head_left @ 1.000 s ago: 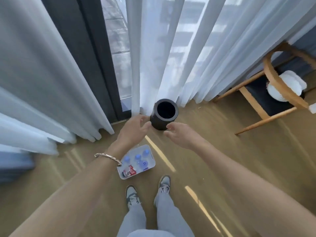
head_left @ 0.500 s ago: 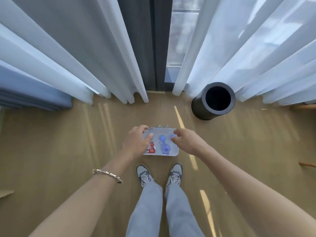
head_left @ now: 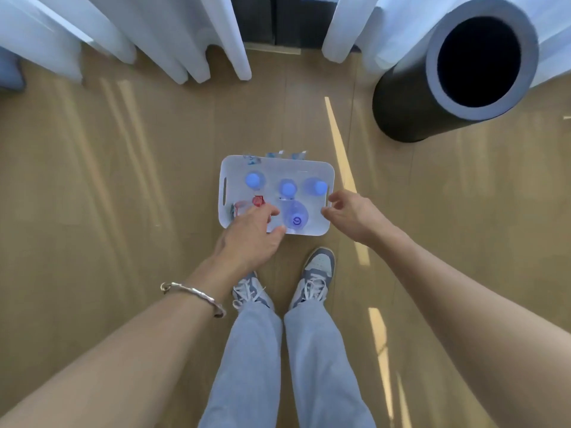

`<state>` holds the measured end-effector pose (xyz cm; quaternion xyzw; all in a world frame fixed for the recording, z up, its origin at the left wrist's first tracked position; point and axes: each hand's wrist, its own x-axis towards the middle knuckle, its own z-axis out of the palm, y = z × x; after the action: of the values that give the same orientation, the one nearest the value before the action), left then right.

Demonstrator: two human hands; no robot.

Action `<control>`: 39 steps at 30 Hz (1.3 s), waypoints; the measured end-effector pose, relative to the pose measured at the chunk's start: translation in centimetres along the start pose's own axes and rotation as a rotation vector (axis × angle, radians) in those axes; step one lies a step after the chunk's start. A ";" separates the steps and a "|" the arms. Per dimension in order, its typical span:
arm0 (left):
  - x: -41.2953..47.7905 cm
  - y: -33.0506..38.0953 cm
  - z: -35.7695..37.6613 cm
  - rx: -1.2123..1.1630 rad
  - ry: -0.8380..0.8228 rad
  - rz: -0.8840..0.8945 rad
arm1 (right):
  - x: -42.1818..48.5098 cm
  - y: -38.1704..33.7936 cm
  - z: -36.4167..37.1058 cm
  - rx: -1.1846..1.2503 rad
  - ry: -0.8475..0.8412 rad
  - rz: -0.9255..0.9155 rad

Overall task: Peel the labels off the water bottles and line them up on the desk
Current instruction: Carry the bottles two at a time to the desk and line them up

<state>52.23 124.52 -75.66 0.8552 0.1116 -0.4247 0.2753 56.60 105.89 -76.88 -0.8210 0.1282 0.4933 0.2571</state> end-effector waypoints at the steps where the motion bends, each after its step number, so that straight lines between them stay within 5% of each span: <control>1: 1.0 -0.6 1.3 -0.004 -0.011 -0.006 | 1.3 0.6 0.8 0.003 0.001 0.002; 24: 13.7 -3.2 11.7 0.196 -0.022 0.161 | 16.9 3.4 6.3 -0.210 0.195 -0.098; 32: 11.5 -4.0 9.1 0.149 -0.033 0.108 | 14.2 1.6 5.5 -0.244 0.241 -0.152; 39: 5.5 -0.6 1.1 0.344 -0.003 0.177 | 7.1 -3.4 -0.1 -0.280 0.280 -0.189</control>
<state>54.60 124.20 -80.73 0.8954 -0.0390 -0.4130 0.1614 61.65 108.92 -82.03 -0.9177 0.0152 0.3611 0.1652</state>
